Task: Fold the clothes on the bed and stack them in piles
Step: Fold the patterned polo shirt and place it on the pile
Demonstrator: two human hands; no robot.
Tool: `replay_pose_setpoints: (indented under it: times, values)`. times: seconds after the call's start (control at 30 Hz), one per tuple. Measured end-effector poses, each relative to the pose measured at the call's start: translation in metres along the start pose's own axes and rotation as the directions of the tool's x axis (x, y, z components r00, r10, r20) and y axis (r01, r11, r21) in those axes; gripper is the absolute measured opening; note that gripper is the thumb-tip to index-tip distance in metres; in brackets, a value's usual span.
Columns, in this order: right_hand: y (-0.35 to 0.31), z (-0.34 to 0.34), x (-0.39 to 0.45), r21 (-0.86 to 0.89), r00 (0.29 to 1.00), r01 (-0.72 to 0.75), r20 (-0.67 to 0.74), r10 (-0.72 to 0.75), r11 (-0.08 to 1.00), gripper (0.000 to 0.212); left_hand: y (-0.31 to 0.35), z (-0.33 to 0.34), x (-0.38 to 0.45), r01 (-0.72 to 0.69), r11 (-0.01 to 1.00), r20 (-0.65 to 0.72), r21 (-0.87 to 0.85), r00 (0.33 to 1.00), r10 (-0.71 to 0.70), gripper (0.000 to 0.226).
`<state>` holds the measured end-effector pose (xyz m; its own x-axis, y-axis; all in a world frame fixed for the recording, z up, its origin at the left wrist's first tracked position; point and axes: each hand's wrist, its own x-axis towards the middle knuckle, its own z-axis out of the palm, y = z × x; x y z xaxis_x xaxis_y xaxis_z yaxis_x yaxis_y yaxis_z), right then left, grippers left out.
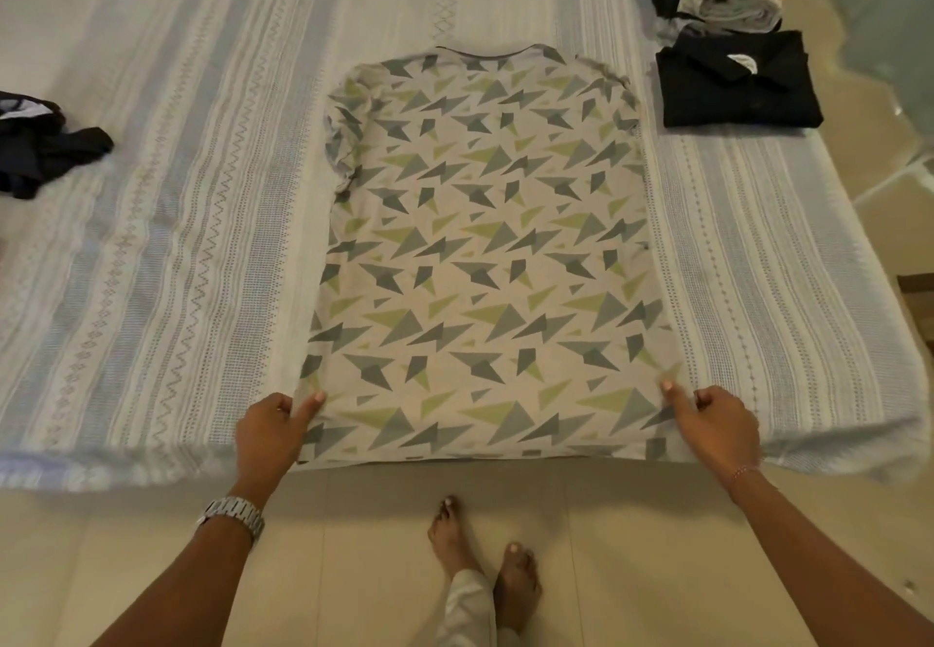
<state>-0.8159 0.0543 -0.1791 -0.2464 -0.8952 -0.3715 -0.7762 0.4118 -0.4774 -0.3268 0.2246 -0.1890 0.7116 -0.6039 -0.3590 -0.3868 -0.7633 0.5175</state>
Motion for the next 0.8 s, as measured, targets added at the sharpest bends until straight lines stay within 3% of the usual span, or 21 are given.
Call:
replay_pose_setpoints:
  times: [0.13,0.23,0.3,0.4,0.57,0.63,0.7,0.8]
  values:
    - [0.004,-0.004,-0.005,0.011,0.999,0.021,0.028,-0.022,1.000,0.051,0.002,-0.019,-0.001,0.248,0.920,0.301,-0.305,0.941,-0.154,0.021]
    - [0.010,-0.006,-0.007,0.111,0.998,0.013,0.065,-0.021,0.994,0.053,-0.003,-0.036,0.004,0.377,0.836,0.461,-0.399,0.870,-0.172,0.012]
    - [0.014,-0.008,-0.009,0.181,0.997,-0.029,0.080,0.015,0.983,0.066,-0.007,-0.040,0.007,0.399,0.823,0.479,-0.405,0.859,-0.181,0.011]
    - [0.014,-0.010,-0.010,0.338,0.987,-0.116,0.145,0.070,0.934,0.065,-0.009,-0.042,0.008,0.391,0.851,0.496,-0.351,0.848,-0.185,0.017]
    - [0.016,-0.020,-0.009,0.414,0.907,-0.255,0.414,0.069,0.874,0.036,-0.010,-0.045,0.006,0.289,0.942,0.493,-0.169,0.852,-0.173,0.014]
    - [0.022,-0.027,-0.004,0.431,0.843,-0.309,0.536,0.035,0.848,0.046,-0.012,-0.046,0.006,0.292,0.943,0.506,-0.162,0.845,-0.175,0.015]
    - [0.027,-0.034,0.000,0.450,0.781,-0.372,0.625,0.012,0.812,0.070,-0.014,-0.050,0.008,0.341,0.916,0.528,-0.211,0.828,-0.187,0.020]
    - [0.025,-0.041,0.002,0.449,0.779,-0.384,0.627,0.021,0.807,0.074,-0.020,-0.055,0.012,0.415,0.860,0.593,-0.296,0.786,-0.175,0.025]
